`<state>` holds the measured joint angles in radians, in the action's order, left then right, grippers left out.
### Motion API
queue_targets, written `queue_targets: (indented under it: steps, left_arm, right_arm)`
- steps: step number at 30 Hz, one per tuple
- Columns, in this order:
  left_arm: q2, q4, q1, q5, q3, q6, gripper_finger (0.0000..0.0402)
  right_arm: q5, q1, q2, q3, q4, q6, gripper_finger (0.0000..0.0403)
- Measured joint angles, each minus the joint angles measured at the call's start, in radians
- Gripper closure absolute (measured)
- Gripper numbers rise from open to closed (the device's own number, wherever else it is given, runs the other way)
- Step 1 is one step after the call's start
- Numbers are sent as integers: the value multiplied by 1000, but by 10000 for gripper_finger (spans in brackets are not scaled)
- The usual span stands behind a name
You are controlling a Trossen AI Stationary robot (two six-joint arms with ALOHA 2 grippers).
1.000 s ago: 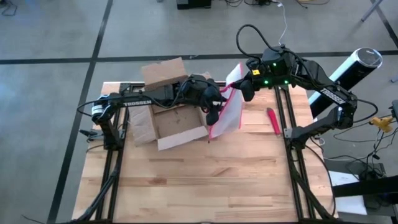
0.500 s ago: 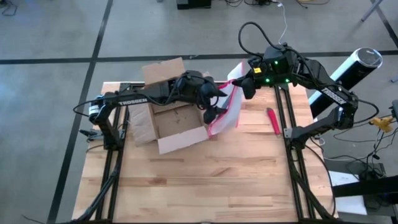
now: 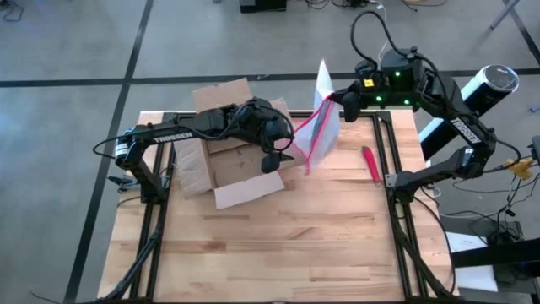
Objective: Unpack boxes
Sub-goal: Close the zip bag
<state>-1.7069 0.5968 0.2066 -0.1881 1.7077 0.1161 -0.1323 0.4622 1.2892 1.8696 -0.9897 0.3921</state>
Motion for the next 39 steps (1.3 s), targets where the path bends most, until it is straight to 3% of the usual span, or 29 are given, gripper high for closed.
queue_targets:
  steps: [7,15,19,27,31,37,39]
  left_arm:
    - [-2,-2,-1,3,0,53,87]
    - [-9,-19,-37,246,-6,438,87]
    - [-9,-77,-49,253,-25,596,87]
    - [-90,-163,-49,243,-48,653,96]
    - [-158,-191,-68,208,-42,642,165]
    - [-187,-197,-88,205,-36,623,356]
    - [-184,-202,-88,205,-35,610,388]
  right_arm:
    - [29,3,0,9,-1,-5,403]
    - [28,3,0,9,0,-6,403]
    - [28,3,0,9,0,0,403]
    - [29,3,1,9,4,0,403]
    - [29,3,1,9,6,0,403]
    - [28,3,2,7,-8,7,403]
    - [28,3,2,8,-7,1,403]
